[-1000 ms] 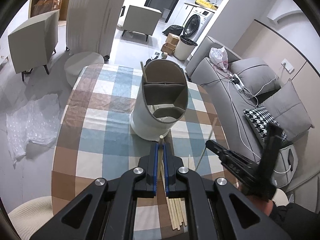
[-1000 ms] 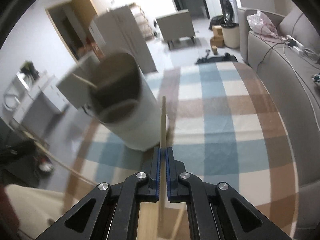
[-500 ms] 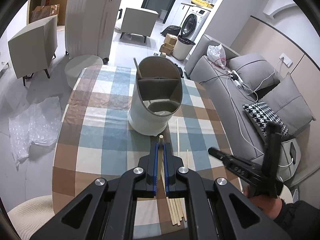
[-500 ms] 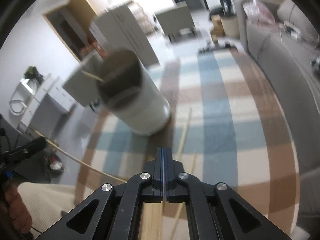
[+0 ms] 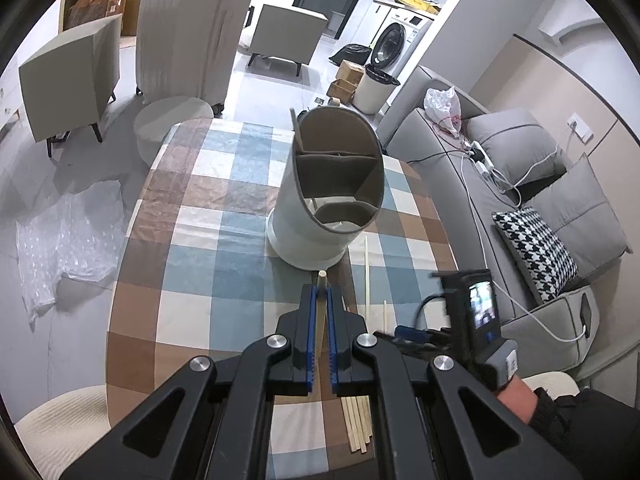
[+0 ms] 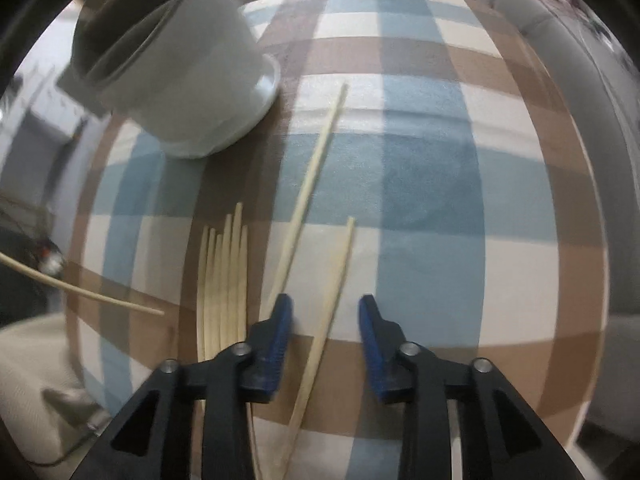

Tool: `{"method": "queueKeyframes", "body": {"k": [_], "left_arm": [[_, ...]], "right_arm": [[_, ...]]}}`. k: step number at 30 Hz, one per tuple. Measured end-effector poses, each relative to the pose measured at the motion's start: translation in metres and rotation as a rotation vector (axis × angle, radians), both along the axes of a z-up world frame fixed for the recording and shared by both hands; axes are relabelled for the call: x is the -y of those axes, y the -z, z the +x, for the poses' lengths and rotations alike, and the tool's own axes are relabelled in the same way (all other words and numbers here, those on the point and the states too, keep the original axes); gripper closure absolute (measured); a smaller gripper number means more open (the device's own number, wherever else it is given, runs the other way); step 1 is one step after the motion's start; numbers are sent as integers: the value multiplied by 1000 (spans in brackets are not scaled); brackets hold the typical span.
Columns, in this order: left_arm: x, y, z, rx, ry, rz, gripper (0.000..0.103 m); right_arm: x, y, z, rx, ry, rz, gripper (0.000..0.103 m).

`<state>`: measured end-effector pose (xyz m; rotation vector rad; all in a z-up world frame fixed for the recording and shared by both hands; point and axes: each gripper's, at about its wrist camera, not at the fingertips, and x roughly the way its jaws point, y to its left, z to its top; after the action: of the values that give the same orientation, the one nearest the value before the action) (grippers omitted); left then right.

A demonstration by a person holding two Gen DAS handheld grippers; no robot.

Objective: Organize utensils

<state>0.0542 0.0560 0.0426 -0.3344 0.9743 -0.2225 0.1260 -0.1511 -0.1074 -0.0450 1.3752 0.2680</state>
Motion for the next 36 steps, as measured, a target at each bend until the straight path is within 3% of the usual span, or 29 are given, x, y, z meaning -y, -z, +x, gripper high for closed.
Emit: {"method": "queueKeyframes", "body": {"k": [2, 4, 6, 9, 12, 16, 23, 29, 36], "left_arm": [[-4, -2, 1, 4, -10, -7, 102], [-7, -3, 1, 10, -20, -12, 102], [-9, -4, 1, 13, -27, -16, 102], [-11, -3, 0, 12, -31, -20, 102], [-11, -2, 0, 13, -33, -15, 102], [-13, 0, 1, 7, -42, -26, 102], [-12, -1, 0, 8, -37, -23, 102], [-12, 0, 1, -3, -41, -25, 102], [-9, 1, 2, -10, -31, -16, 102]], "right_arm": [[-14, 0, -5, 20, -42, -70, 66], [-16, 0, -8, 29, -20, -49, 74], [-17, -1, -11, 47, -9, -13, 93], [-19, -2, -18, 81, 0, -8, 103], [-7, -1, -21, 76, 55, 39, 103], [-6, -6, -25, 85, 21, 44, 103], [-20, 0, -39, 56, -51, -26, 96], [-39, 2, -50, 94, -127, -131, 94], [-36, -1, -38, 113, -82, -83, 97]]}}
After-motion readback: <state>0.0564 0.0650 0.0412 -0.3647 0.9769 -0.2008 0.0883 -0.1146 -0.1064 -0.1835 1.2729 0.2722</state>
